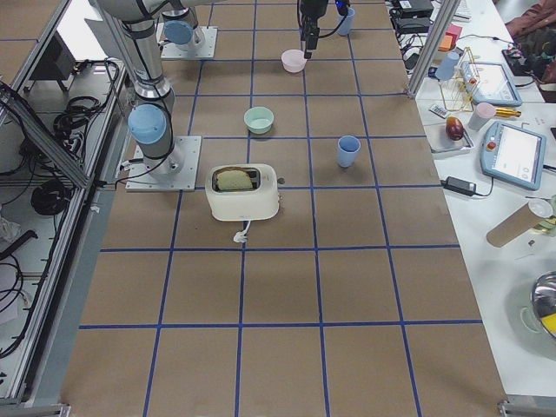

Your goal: Stack blue cups with both arms

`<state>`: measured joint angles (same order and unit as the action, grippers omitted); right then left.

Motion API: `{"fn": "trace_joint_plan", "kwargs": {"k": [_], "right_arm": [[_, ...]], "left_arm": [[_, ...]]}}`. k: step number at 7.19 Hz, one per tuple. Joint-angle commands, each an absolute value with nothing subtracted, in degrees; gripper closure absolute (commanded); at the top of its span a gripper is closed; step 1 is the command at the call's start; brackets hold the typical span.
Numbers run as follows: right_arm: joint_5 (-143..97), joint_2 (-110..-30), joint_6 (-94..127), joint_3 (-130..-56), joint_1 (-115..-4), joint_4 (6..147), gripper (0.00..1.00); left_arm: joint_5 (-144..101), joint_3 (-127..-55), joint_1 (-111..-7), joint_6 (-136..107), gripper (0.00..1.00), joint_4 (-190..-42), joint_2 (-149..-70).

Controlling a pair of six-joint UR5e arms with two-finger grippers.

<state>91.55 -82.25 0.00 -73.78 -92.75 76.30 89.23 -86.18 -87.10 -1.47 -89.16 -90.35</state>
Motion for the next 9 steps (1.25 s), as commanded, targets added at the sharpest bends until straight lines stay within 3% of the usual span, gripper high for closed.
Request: {"fn": "trace_joint_plan", "kwargs": {"k": [1,9], "right_arm": [[90.0,-82.1,-2.3,-73.9,-89.2,75.2,0.00],[87.9,-82.8,-2.8,-74.8,-88.6,74.9,0.00]], "left_arm": [[89.2,-86.1,-87.0,-1.4,0.00,-90.1,-90.3],[89.2,-86.8,-87.1,-1.4,0.00,-89.5,-89.8]]}}
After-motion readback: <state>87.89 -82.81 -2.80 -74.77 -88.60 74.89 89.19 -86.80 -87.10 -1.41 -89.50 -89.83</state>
